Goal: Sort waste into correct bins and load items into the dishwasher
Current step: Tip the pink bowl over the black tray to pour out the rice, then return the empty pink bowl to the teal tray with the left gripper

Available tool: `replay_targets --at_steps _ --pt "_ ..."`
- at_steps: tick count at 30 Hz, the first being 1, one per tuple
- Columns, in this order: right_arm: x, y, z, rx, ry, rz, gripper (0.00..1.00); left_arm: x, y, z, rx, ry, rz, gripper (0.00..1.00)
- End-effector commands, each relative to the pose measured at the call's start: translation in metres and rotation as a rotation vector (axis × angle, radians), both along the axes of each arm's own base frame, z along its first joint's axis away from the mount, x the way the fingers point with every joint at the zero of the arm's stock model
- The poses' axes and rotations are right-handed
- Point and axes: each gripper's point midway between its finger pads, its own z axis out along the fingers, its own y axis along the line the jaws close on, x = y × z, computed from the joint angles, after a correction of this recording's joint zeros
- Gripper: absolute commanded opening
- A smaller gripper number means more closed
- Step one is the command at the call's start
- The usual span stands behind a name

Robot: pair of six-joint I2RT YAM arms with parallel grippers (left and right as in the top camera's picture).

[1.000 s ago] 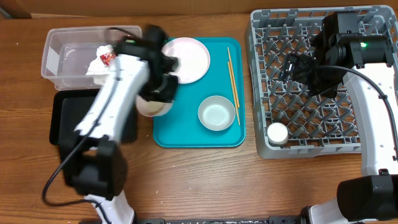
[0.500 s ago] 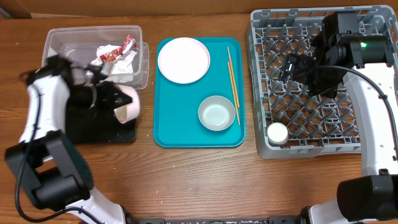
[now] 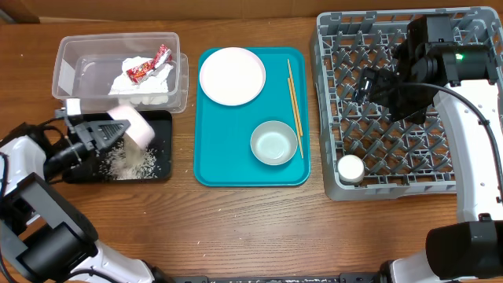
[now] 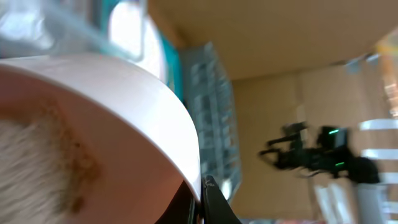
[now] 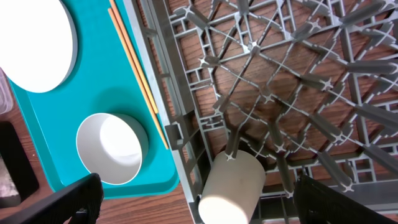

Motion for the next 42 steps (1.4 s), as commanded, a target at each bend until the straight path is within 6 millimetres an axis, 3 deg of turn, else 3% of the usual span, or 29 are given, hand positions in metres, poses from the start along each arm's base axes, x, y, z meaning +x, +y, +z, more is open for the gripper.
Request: replay_targets --at_steps 1,14,18,30,33,38,40,42 --pt "0.004 0.0 0.009 0.0 -0.029 0.007 0.99 0.004 0.005 0.032 -0.166 -0.068 0.048 0.04" --pt "0.002 0.0 0.009 -0.001 -0.022 0.007 0.99 0.004 0.006 0.031 -0.177 -0.041 0.051 0.04" --pt "0.002 0.0 0.008 -0.001 -0.021 0.007 0.99 -0.001 0.001 0.035 -0.301 0.1 0.067 0.04" --pt "0.002 0.0 0.008 -0.001 -0.019 0.007 0.99 0.0 -0.005 0.038 -0.229 0.039 0.038 0.04" --pt "0.002 0.0 0.008 -0.001 -0.019 0.007 0.99 0.001 -0.023 0.045 -0.136 0.04 -0.024 0.04" --pt "0.002 0.0 0.008 -0.001 -0.02 0.007 0.99 0.005 -0.072 0.063 0.174 -0.001 -0.203 0.04" --pt "0.002 0.0 0.008 -0.001 -0.02 0.007 0.99 0.007 -0.092 0.061 0.338 0.009 -0.274 0.04" --pt "0.002 0.0 0.009 -0.001 -0.023 0.007 0.99 0.012 -0.11 0.044 0.555 0.079 -0.326 0.04"
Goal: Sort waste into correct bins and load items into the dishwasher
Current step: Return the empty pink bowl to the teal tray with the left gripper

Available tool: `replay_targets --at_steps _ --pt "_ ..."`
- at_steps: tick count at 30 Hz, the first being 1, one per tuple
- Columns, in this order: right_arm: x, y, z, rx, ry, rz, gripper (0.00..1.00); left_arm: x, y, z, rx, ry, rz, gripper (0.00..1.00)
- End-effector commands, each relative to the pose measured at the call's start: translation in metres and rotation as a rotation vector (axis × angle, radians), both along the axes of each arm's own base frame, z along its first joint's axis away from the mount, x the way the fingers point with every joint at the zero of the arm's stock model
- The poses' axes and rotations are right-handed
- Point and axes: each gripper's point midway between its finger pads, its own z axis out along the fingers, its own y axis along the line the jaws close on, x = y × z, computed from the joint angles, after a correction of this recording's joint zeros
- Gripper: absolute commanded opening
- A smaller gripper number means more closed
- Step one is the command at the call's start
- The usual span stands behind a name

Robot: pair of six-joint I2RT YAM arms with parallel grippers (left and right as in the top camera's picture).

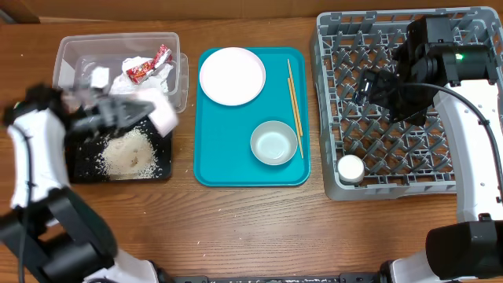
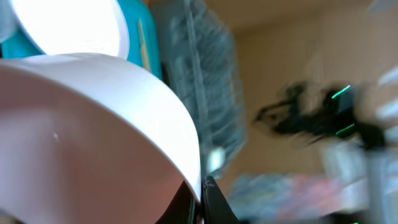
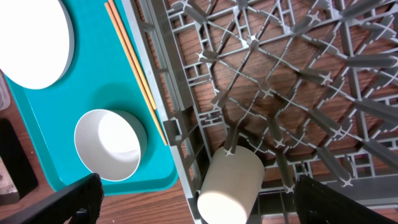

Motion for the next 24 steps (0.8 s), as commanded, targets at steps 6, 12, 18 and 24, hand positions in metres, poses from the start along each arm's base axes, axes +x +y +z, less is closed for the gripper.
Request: replay_targets --at_steps 6,12,18,24 --pt "0.006 0.0 0.01 0.0 -0.037 0.007 0.99 0.003 -0.06 -0.068 0.827 0.114 -0.134 0.04" --pt "0.006 0.0 0.01 0.0 -0.037 0.007 0.99 -0.005 -0.103 -0.115 1.031 0.182 -0.229 0.04" --pt "0.006 0.0 0.01 0.0 -0.037 0.007 1.0 -0.015 -0.133 -0.154 1.055 0.244 -0.317 0.04" --pt "0.006 0.0 0.009 0.0 -0.037 0.007 1.0 -0.022 -0.143 -0.175 1.07 0.293 -0.354 0.09"
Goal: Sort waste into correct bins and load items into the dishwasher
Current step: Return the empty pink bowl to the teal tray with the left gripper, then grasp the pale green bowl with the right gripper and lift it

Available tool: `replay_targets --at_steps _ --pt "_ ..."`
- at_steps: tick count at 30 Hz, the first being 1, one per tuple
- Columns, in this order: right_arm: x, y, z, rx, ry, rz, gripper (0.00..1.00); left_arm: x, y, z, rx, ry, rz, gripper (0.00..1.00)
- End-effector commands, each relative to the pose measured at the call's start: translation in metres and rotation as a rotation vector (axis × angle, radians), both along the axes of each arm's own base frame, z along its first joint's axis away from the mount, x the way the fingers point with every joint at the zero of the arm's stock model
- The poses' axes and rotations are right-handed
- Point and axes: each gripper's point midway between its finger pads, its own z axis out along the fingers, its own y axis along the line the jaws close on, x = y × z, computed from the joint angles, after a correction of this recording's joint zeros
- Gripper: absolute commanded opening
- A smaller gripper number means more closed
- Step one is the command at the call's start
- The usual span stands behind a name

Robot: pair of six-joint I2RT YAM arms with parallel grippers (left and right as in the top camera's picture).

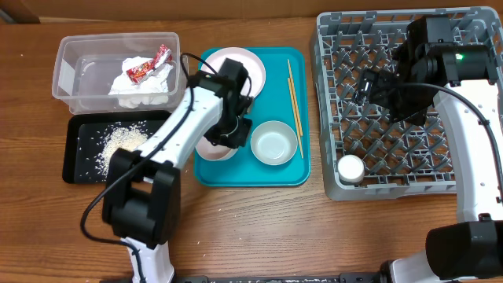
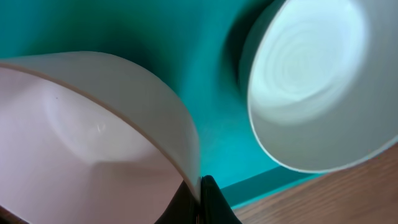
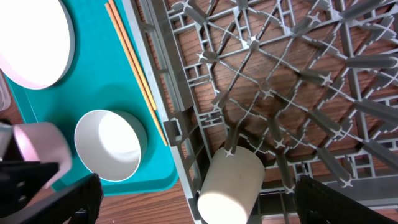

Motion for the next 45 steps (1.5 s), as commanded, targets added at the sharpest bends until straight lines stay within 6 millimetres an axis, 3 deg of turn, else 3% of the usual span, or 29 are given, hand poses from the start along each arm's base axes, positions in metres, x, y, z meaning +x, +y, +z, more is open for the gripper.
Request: replay_targets --at_steps 1,5,11,19,26,30,39,45 --pt "0.005 0.0 0.009 0.0 -0.035 0.007 1.0 0.001 0.001 -0.006 0.03 0.004 0.025 0.14" --pt "0.006 0.005 0.01 0.009 -0.038 0.018 1.0 0.004 0.0 -0.005 0.025 -0.006 0.029 0.45" --pt "0.012 0.035 0.014 0.018 -0.098 0.145 1.0 0.024 0.006 0.012 0.008 -0.05 0.112 0.48" --pt "0.019 0.092 0.006 0.035 -0.132 0.269 0.97 0.059 0.024 0.066 -0.035 -0.147 0.19 0.47" --pt "0.012 0.141 -0.033 0.049 -0.043 0.366 0.89 0.08 0.041 0.112 -0.077 -0.249 0.241 0.43" --pt "0.012 0.159 -0.054 0.043 -0.001 0.382 0.78 0.086 0.048 0.123 -0.084 -0.279 0.26 0.45" --pt "0.017 0.16 -0.114 -0.012 0.129 0.389 0.56 0.099 0.075 0.133 -0.082 -0.318 0.325 0.43" --pt "0.014 0.158 -0.145 -0.034 0.201 0.387 0.49 0.107 0.097 0.148 -0.086 -0.352 0.375 0.46"
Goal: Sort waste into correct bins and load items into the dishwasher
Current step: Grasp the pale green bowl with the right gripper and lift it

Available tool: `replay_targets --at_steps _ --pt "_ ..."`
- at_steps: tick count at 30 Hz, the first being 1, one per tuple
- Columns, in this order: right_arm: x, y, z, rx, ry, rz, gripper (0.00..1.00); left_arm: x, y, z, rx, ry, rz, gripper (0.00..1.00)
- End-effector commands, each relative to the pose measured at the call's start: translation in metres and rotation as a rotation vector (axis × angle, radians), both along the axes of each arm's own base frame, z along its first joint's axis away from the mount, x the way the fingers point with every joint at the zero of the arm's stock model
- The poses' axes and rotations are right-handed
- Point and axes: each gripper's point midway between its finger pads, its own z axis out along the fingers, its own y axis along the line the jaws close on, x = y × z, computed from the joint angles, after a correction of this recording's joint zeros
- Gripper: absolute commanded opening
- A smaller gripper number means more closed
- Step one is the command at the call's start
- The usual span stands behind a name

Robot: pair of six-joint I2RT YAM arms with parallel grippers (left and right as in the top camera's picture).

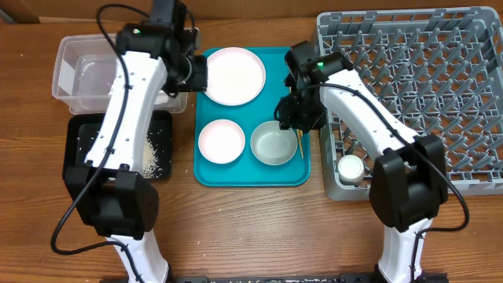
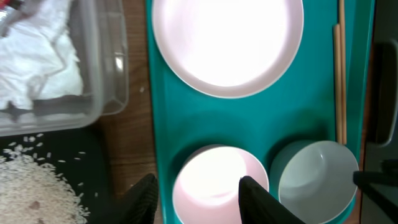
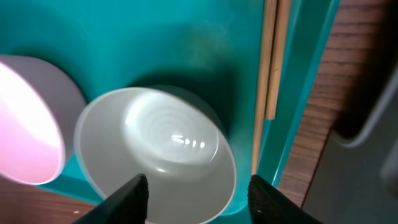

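Observation:
The empty pink bowl (image 1: 218, 141) stands upright on the teal tray (image 1: 240, 174), beside the grey-green bowl (image 1: 273, 143). My left gripper (image 1: 191, 72) hangs open and high above the tray; in its wrist view the pink bowl (image 2: 221, 186) shows far below between the fingers (image 2: 146, 199). Open as well, my right gripper (image 1: 295, 116) hovers close over the grey-green bowl (image 3: 155, 149), fingers (image 3: 273, 199) spread past its rim. A white plate (image 1: 233, 75) and chopsticks (image 2: 339, 81) lie on the tray.
The grey dish rack (image 1: 409, 94) sits at the right with a white cup (image 1: 350, 168) in its near corner. The black tray (image 1: 118, 149) holds spilled rice. A clear bin (image 1: 78, 71) with paper and a wrapper stands behind it.
My left gripper has let go of the pink bowl, which now stands on the teal tray, and is higher and farther back. My right gripper has moved from the rack to over the grey-green bowl.
My left gripper held the pink bowl tipped over the black tray with rice in it. Then the bowl was empty, still held there. Then it was down on the teal tray, still gripped. Now it stands free. My right gripper stayed over the rack until this moment.

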Motion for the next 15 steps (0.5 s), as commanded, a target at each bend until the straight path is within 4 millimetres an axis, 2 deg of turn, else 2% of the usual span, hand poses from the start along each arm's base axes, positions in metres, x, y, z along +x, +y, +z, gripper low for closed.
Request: replay_targets --at_steps 1,4,6,8,9,11,13,15 --pt "-0.001 -0.006 -0.012 -0.025 0.016 -0.008 0.46 0.005 0.014 0.028 -0.006 -0.071 0.042 0.47" --pt "-0.005 -0.014 -0.022 -0.067 0.026 -0.01 0.42 0.006 0.019 0.027 -0.005 -0.07 0.052 0.52" --pt "-0.009 -0.017 -0.028 -0.083 0.038 -0.009 0.41 0.006 0.02 0.027 -0.001 -0.07 0.054 0.64" --pt "-0.013 -0.02 -0.034 -0.093 0.047 -0.009 0.39 0.006 0.02 0.027 -0.001 -0.07 0.054 0.88" --pt "-0.015 -0.021 -0.038 -0.094 0.051 -0.009 0.39 0.006 0.02 0.027 -0.001 -0.07 0.054 0.93" --pt "-0.018 -0.022 -0.044 -0.098 0.059 -0.009 0.38 0.006 0.02 0.027 -0.001 -0.07 0.054 1.0" --pt "-0.021 -0.023 -0.05 -0.1 0.066 -0.009 0.35 0.006 0.02 0.027 -0.001 -0.07 0.054 1.0" --pt "-0.023 -0.024 -0.053 -0.103 0.072 -0.009 0.25 0.006 0.02 0.027 -0.001 -0.07 0.053 1.0"
